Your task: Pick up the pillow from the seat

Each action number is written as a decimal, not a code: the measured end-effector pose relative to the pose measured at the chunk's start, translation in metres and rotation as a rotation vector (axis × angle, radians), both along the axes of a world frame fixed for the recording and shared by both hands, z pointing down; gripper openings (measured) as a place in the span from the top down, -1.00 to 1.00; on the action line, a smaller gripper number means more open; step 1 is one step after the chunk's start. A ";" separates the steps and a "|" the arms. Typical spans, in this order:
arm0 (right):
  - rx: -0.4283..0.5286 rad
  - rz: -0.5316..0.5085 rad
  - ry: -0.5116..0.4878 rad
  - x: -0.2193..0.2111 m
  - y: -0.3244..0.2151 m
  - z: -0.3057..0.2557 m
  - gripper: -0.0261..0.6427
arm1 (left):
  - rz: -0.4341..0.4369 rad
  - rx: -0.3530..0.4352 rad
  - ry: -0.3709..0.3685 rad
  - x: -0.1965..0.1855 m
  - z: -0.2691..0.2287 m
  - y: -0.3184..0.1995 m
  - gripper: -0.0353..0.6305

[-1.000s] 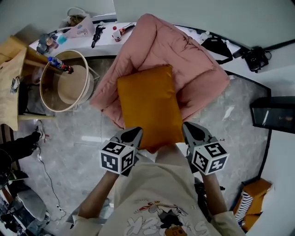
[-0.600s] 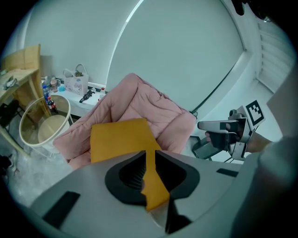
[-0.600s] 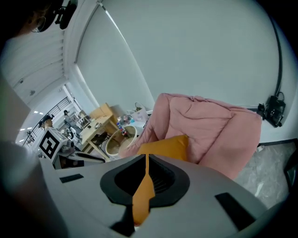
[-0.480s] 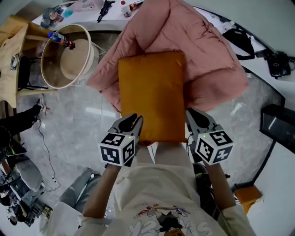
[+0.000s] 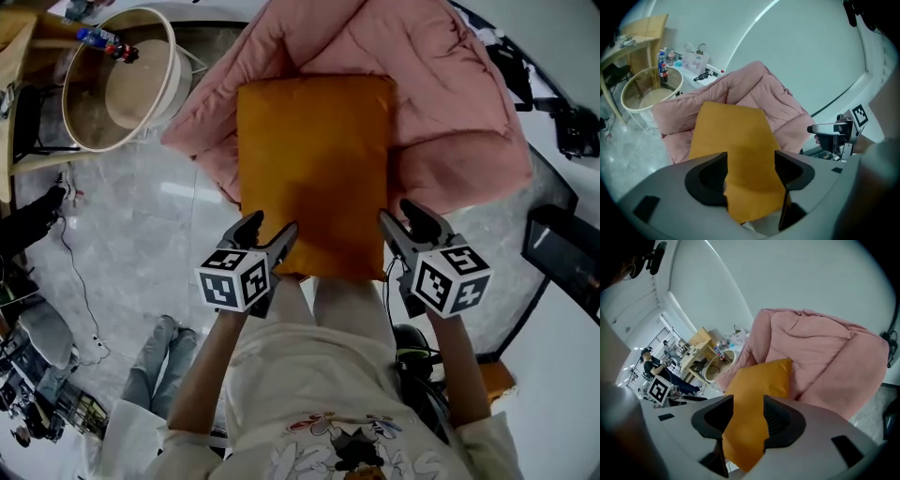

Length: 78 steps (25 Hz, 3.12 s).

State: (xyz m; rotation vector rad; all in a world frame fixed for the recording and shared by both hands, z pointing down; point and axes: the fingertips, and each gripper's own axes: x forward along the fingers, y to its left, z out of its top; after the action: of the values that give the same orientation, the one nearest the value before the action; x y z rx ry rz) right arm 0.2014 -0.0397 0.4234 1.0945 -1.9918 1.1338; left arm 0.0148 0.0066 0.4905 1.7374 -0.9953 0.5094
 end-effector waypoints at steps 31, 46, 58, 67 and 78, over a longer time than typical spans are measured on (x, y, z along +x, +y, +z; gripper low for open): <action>-0.168 0.114 0.077 0.001 -0.010 0.135 -0.61 | 0.053 -0.138 -0.039 -0.050 0.137 -0.026 -0.89; -0.227 0.121 0.052 0.003 -0.009 0.173 -0.81 | 0.125 -0.200 0.065 -0.045 0.171 -0.035 -0.90; -0.253 0.120 0.088 -0.009 -0.020 0.211 -0.81 | 0.076 -0.314 0.205 -0.061 0.202 -0.027 -0.90; -0.288 0.118 0.131 -0.009 -0.019 0.224 -0.81 | 0.103 -0.334 0.170 -0.049 0.217 -0.024 -0.90; -0.299 0.112 0.199 -0.021 -0.019 0.233 -0.58 | 0.062 -0.241 0.098 -0.030 0.202 -0.030 0.06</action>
State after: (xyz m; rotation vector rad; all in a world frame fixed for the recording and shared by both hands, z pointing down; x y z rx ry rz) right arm 0.1799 -0.0589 0.6561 1.1223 -1.5668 1.2786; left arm -0.0149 -0.0238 0.6922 1.5650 -0.7799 0.5550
